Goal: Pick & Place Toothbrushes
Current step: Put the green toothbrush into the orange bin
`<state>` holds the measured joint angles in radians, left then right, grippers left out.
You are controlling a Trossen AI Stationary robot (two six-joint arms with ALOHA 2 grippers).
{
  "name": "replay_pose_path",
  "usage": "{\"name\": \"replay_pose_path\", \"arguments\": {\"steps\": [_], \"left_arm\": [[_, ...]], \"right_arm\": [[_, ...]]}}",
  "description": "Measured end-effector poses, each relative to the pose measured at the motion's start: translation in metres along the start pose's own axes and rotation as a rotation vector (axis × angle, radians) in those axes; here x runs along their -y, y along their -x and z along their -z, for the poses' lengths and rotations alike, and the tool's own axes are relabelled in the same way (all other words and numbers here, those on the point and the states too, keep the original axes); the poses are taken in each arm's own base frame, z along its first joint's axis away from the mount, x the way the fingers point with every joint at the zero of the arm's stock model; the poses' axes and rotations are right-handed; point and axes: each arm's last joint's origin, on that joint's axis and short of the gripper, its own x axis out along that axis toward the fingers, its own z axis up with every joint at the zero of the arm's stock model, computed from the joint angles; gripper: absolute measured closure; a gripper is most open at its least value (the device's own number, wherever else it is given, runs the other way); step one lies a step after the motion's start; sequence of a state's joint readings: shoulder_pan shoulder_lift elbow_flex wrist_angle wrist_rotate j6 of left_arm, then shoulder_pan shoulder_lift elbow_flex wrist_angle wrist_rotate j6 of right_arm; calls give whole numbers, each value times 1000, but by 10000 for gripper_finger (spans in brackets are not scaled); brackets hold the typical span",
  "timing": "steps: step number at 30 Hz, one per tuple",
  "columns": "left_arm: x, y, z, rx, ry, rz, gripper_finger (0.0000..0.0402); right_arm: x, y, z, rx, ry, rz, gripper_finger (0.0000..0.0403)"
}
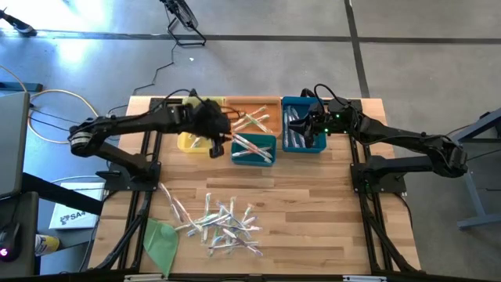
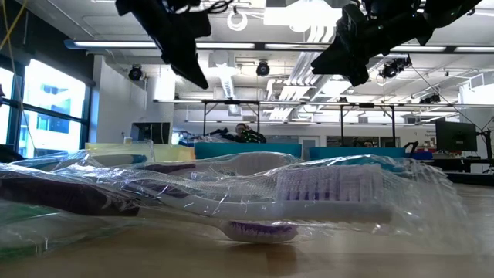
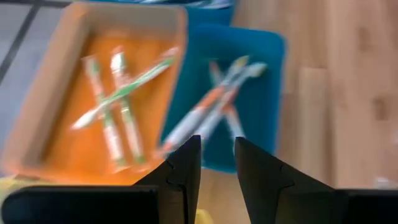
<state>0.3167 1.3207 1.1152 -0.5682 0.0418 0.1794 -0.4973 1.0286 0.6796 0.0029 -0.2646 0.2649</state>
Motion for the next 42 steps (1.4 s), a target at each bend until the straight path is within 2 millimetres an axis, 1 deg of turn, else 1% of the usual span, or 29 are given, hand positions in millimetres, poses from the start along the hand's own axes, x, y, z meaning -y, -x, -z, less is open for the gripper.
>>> {"name": "replay_pose_path", "arguments": {"steps": [4, 9, 14, 18, 25, 33, 42], "left_arm": [[26, 1, -4, 12, -11, 68, 306], [55, 3, -6, 12, 38, 145, 306], [73, 5, -7, 15, -4, 192, 306], [78, 6, -9, 41, -14, 204, 306], [78, 6, -13, 85, -10, 204, 306], [78, 6, -13, 83, -10, 198, 306], [78, 6, -13, 83, -10, 197, 306]], "right_arm": [[0, 0, 0, 0, 5, 0, 318], [0, 0, 0, 0, 7, 0, 318], [0, 0, 0, 0, 7, 0, 318], [0, 0, 0, 0, 4, 0, 318], [0, 0, 0, 0, 0, 0, 318], [-2, 0, 1, -21, 0, -78, 318], [-2, 0, 1, -21, 0, -77, 318]]}}
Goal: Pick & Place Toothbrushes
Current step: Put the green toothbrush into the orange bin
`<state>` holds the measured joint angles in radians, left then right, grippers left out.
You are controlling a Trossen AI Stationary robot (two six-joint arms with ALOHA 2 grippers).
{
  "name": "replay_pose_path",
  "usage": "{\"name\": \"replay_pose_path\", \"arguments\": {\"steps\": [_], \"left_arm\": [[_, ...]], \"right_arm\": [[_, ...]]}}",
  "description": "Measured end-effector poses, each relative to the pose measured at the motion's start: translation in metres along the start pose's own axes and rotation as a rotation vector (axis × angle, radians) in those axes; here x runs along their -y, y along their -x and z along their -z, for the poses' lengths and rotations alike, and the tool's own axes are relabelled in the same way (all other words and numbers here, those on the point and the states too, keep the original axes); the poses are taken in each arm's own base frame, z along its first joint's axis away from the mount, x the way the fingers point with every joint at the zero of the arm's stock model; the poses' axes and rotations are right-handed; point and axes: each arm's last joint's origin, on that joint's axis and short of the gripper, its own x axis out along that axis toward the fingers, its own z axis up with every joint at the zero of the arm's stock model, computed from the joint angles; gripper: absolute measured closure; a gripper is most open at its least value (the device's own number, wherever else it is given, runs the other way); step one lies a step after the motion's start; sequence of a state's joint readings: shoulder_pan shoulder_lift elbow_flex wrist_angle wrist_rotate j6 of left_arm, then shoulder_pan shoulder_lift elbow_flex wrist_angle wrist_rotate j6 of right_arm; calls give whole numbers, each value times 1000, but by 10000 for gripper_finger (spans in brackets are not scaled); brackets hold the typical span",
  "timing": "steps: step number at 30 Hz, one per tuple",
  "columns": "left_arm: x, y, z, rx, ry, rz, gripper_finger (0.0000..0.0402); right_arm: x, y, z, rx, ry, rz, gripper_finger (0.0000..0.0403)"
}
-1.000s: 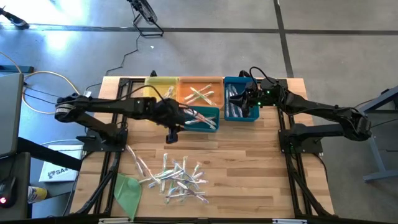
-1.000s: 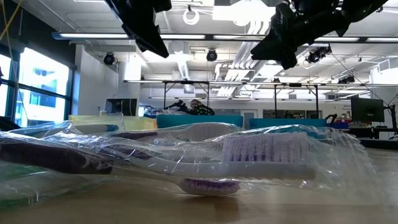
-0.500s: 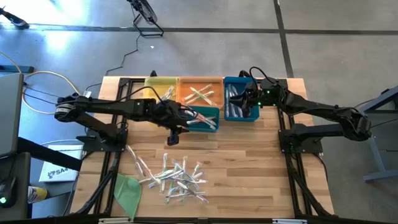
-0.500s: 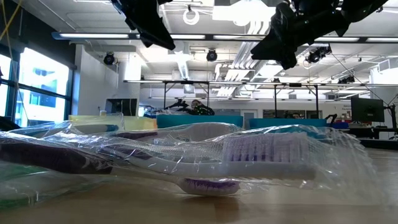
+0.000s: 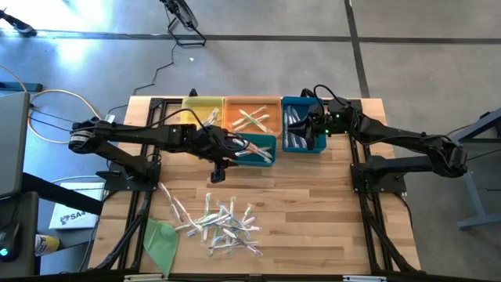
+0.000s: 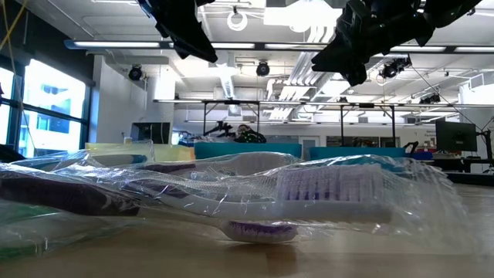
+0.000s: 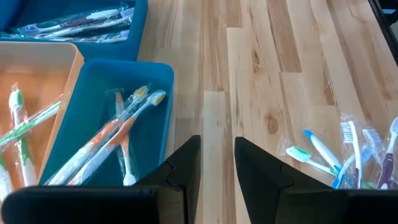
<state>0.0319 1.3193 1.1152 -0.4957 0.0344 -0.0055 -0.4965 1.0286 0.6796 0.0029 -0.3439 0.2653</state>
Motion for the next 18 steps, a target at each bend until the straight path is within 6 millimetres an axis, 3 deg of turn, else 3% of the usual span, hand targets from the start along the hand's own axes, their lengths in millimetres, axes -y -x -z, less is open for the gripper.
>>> {"name": "replay_pose_path", "arguments": {"steps": [11, 18], "left_arm": [[-2, 0, -5, 52, 55, -75, 306], [0, 0, -6, 58, 80, 13, 306]], "right_arm": [[0, 0, 0, 0, 7, 1, 318], [0, 0, 0, 1, 54, 1, 318]]}}
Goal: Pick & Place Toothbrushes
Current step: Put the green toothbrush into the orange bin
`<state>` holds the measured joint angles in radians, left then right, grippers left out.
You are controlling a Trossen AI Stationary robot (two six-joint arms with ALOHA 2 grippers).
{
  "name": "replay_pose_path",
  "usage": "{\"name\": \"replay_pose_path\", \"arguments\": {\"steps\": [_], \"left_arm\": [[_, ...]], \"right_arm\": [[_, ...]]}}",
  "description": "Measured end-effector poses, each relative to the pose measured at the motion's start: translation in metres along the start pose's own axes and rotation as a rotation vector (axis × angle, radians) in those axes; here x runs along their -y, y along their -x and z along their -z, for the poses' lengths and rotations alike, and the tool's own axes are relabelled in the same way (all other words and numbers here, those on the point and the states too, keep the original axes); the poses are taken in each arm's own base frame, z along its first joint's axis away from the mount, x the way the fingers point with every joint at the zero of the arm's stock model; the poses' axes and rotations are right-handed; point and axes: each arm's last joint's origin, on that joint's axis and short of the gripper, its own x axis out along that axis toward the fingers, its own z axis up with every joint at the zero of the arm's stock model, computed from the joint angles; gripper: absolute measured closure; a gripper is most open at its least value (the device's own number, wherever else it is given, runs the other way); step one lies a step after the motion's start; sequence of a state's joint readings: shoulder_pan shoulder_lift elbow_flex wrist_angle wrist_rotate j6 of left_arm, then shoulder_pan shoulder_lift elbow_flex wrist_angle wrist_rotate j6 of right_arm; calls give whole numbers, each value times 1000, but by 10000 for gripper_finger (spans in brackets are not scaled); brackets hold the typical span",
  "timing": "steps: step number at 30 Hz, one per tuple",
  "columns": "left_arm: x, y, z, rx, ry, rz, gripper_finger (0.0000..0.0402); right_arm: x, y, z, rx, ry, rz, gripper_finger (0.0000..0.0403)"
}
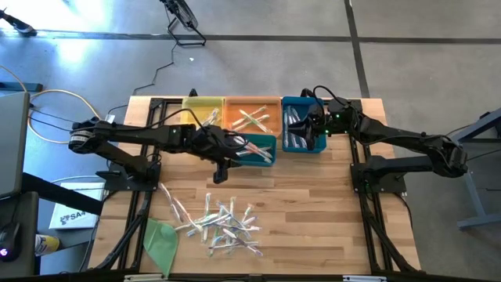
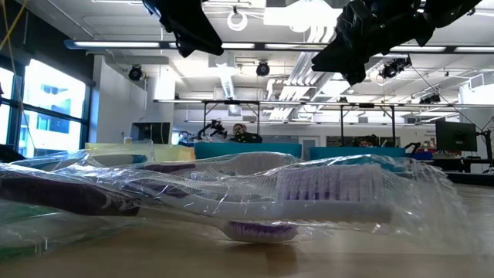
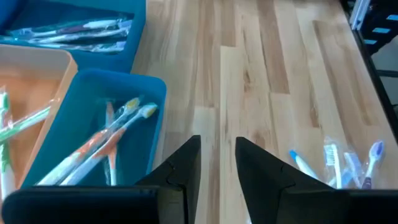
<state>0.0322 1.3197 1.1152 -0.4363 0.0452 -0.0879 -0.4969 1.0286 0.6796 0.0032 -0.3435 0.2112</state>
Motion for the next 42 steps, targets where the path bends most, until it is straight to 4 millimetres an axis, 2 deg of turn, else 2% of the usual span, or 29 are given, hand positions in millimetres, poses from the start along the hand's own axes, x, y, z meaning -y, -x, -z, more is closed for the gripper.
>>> {"name": "replay_pose_path", "arguments": {"steps": [6, 12, 18, 28, 36, 42], "left_arm": [[7, 0, -2, 30, -28, 24, 316], [21, 0, 10, -93, 26, 64, 346], [36, 2, 21, -209, 229, 126, 367], [55, 7, 37, -371, 496, 81, 371], [68, 12, 48, -401, 798, -100, 371], [81, 2, 63, -490, 957, -236, 371]], "right_arm": [[0, 0, 0, 0, 32, 0, 318], [0, 0, 0, -1, 32, -3, 318], [0, 0, 0, -1, 33, -4, 318], [0, 0, 0, -1, 35, -4, 318], [0, 0, 0, -1, 36, -4, 318], [0, 0, 0, -1, 34, -4, 318]]}}
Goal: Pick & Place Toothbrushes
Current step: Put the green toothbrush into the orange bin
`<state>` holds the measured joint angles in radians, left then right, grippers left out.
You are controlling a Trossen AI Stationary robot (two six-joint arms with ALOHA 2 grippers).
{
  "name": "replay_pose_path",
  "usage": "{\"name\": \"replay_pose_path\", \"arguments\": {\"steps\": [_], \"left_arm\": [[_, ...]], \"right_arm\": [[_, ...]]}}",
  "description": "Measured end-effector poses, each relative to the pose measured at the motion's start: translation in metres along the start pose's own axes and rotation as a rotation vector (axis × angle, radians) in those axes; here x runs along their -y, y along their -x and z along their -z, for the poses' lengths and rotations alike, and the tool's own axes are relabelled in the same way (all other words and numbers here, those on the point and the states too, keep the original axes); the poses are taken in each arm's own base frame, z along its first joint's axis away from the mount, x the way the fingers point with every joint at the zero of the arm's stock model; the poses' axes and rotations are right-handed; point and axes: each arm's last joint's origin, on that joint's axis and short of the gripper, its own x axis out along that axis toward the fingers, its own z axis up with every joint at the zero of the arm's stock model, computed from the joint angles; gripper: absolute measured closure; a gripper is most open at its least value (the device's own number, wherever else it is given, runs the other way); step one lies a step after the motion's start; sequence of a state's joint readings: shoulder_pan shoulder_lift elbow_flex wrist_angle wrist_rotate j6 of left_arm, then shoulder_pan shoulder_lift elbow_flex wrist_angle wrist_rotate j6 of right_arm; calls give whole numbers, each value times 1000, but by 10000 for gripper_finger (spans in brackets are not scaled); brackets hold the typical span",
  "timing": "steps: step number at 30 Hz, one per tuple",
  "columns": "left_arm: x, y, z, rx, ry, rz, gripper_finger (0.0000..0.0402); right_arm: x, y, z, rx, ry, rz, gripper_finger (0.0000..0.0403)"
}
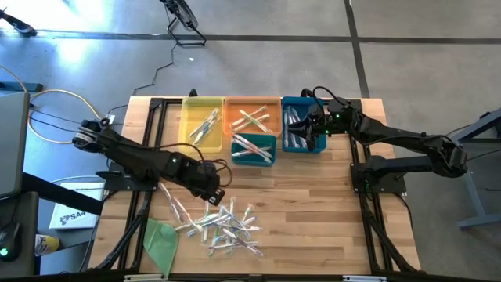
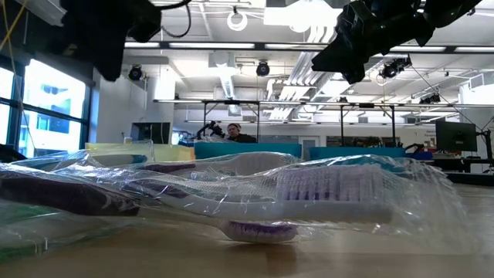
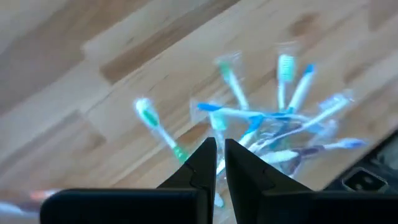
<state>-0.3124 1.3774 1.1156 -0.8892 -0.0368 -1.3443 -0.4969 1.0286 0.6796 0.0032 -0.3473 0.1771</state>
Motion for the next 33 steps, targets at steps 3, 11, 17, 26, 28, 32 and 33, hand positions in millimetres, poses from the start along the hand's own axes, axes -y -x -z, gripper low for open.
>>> {"name": "replay_pose_path", "arguments": {"steps": [3, 11, 17, 26, 28, 32, 33], "left_arm": [[0, -13, 5, -21, 75, -79, 371], [2, -41, 9, -145, 108, -169, 353], [0, -51, 10, -159, 109, -235, 282], [-5, -61, 10, -107, 100, -244, 205], [-11, -66, 11, -109, 103, -261, 204], [-15, -76, 12, -103, 111, -226, 203], [-17, -78, 13, -103, 112, -229, 203]], "right_arm": [[0, 0, 0, 1, -1, 0, 318], [0, 0, 0, 0, -1, -1, 318], [0, 0, 0, -2, -2, -2, 318], [0, 0, 0, -1, -2, 1, 318], [0, 0, 0, -1, -2, 1, 318], [0, 0, 0, -1, -2, 3, 318], [0, 0, 0, -2, -2, 3, 318]]}}
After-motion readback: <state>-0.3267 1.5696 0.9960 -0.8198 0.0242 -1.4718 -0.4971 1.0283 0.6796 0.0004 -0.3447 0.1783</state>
